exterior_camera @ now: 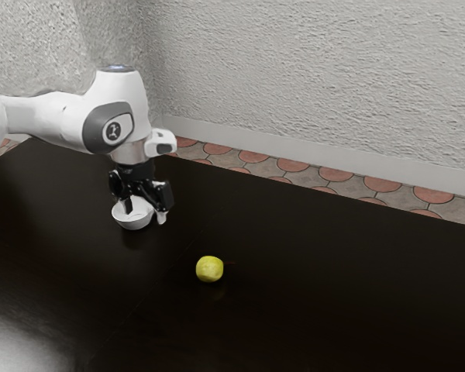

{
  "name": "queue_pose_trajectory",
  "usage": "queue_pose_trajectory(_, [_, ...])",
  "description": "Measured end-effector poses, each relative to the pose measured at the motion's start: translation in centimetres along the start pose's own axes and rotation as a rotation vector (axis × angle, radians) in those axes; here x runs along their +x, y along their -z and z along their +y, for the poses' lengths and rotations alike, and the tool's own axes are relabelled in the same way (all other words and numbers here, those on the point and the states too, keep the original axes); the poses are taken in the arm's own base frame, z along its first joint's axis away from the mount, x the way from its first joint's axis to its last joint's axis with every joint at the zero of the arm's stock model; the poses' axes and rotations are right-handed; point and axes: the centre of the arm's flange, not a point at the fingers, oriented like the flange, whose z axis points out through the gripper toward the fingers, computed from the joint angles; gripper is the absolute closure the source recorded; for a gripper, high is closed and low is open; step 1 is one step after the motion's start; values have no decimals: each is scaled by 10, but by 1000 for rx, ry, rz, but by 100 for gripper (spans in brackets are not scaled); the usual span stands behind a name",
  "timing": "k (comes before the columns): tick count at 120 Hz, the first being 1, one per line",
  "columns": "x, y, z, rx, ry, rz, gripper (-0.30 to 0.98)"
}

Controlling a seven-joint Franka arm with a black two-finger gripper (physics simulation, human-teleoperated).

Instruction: Place the pear in the bowl.

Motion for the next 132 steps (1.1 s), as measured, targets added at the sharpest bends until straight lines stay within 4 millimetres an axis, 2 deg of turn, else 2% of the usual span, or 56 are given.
queue_pose_trajectory(13, [7,-10,55,6,-113,35,0])
queue_pose_trajectory(20, [11,-19,70,6,-148,42,0])
queue_pose_trajectory(37, [30,-42,80,-2,-174,47,0])
queue_pose_trajectory(53, [38,-61,98,-7,-204,37,0])
queue_pose_trajectory(62, [44,-66,103,-9,-203,39,0])
queue_pose_trajectory(92, [52,-111,108,-21,-158,-20,0])
queue_pose_trajectory(132, [60,-139,113,-30,-115,-54,0])
